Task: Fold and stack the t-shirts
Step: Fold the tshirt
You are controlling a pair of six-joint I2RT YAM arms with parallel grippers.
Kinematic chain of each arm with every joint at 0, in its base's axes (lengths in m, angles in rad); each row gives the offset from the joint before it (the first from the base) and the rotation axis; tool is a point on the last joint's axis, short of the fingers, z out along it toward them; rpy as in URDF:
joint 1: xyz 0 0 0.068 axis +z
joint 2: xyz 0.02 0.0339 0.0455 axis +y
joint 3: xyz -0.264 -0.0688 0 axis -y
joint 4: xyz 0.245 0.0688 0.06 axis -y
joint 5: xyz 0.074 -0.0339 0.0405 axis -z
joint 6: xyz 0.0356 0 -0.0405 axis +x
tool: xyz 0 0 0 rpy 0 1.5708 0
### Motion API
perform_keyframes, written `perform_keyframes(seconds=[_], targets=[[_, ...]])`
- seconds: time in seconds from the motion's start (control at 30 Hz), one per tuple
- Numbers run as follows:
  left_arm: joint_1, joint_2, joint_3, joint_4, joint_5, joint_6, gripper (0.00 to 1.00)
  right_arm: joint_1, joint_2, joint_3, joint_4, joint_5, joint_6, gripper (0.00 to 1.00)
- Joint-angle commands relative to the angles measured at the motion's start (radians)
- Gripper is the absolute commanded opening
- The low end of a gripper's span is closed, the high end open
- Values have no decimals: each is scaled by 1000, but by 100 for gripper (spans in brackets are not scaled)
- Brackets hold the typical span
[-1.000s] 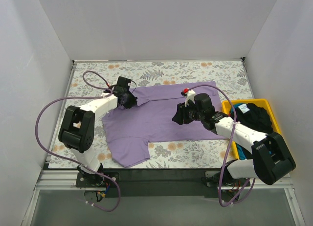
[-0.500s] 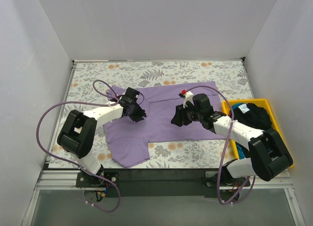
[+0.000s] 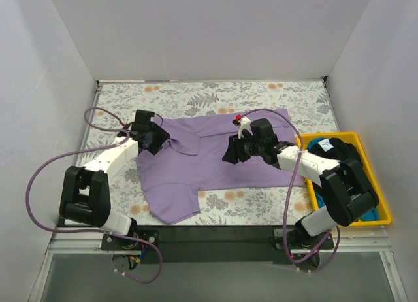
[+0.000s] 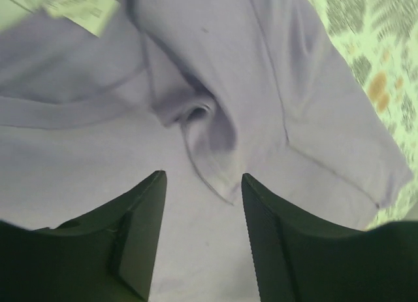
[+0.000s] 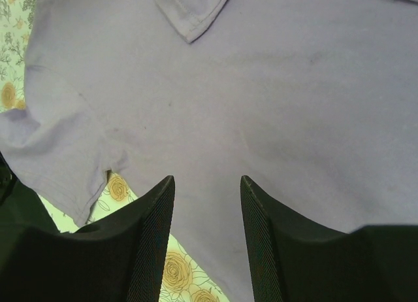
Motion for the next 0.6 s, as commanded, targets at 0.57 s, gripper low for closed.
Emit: perform_keyframes(seconds=[0.57], targets=[[67, 119, 36, 145, -25, 657, 44, 13, -33, -17, 28, -33, -4, 52]])
